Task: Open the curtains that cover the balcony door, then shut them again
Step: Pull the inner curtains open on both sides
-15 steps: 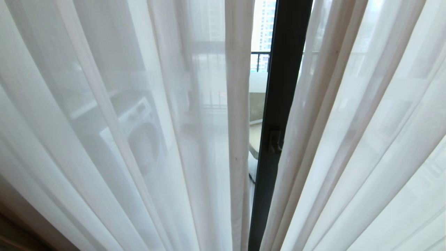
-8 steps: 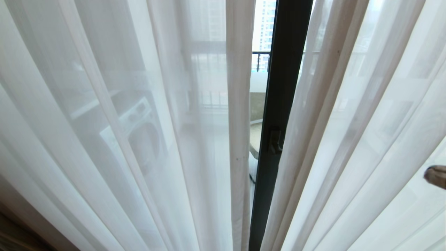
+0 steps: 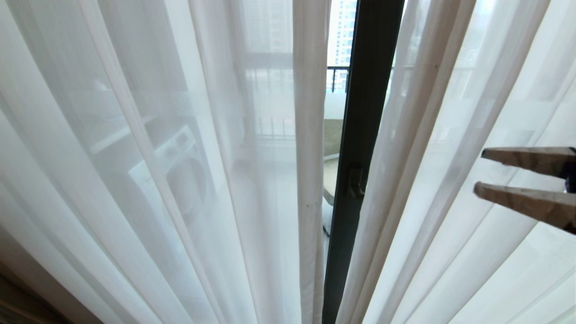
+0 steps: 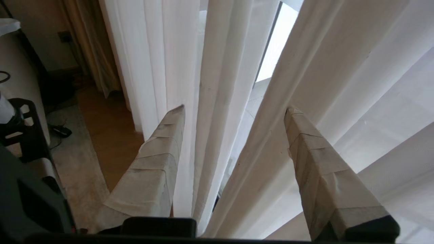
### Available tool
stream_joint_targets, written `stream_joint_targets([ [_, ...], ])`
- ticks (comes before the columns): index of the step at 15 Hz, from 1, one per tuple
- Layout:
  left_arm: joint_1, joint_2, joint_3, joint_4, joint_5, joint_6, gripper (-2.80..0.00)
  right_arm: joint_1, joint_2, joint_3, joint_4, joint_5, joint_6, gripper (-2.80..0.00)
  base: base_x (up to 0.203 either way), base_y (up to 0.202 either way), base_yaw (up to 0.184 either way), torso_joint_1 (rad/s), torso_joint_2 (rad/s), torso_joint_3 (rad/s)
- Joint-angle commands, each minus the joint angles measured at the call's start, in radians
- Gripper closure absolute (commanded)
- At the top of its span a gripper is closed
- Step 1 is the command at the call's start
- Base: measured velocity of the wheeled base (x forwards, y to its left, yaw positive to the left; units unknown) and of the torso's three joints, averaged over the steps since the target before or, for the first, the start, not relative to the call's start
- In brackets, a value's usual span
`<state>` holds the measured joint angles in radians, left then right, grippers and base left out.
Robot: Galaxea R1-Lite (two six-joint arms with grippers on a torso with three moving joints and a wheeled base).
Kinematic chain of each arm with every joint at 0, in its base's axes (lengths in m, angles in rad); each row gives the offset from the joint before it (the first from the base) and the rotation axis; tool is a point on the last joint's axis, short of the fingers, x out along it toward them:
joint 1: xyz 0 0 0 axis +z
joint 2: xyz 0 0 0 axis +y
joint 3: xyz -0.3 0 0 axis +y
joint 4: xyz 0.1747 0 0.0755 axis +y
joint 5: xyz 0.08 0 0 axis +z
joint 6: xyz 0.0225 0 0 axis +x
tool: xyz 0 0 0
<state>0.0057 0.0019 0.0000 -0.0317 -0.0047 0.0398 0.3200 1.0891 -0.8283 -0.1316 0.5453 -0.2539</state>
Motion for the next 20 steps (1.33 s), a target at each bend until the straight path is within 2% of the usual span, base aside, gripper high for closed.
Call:
stream_joint_targets([
  [1, 0.0, 0.0, 0.0, -0.001, 0.0, 0.0, 0.0, 0.069, 0.057, -0.044, -0.004, -0.12, 0.008, -2.8, 0.0, 0.0, 0.0, 0.0, 0.0, 0.0],
  [4, 0.0, 0.0, 0.0, -0.001, 0.0, 0.0, 0.0, 0.183, 0.122, -0.1, -0.066, -0.337, 0.032, -2.8, 0.0, 0.0, 0.0, 0.0, 0.0, 0.0],
  [8, 0.0, 0.0, 0.0, -0.001, 0.0, 0.0, 0.0, 0.248, 0.221, -0.18, -0.178, -0.605, 0.035, -2.8, 0.0, 0.0, 0.0, 0.0, 0.0, 0.0],
  [12, 0.0, 0.0, 0.0, -0.001, 0.0, 0.0, 0.0, 0.266, 0.3, -0.234, -0.304, -0.705, 0.032, -2.8, 0.0, 0.0, 0.0, 0.0, 0.0, 0.0],
  [17, 0.0, 0.0, 0.0, -0.001, 0.0, 0.0, 0.0, 0.268, 0.379, -0.328, -0.343, -0.807, 0.027, -2.8, 0.0, 0.0, 0.0, 0.0, 0.0, 0.0],
  [20, 0.0, 0.0, 0.0, -0.001, 0.0, 0.0, 0.0, 0.268, 0.42, -0.358, -0.394, -0.824, 0.027, -2.8, 0.0, 0.0, 0.0, 0.0, 0.0, 0.0],
])
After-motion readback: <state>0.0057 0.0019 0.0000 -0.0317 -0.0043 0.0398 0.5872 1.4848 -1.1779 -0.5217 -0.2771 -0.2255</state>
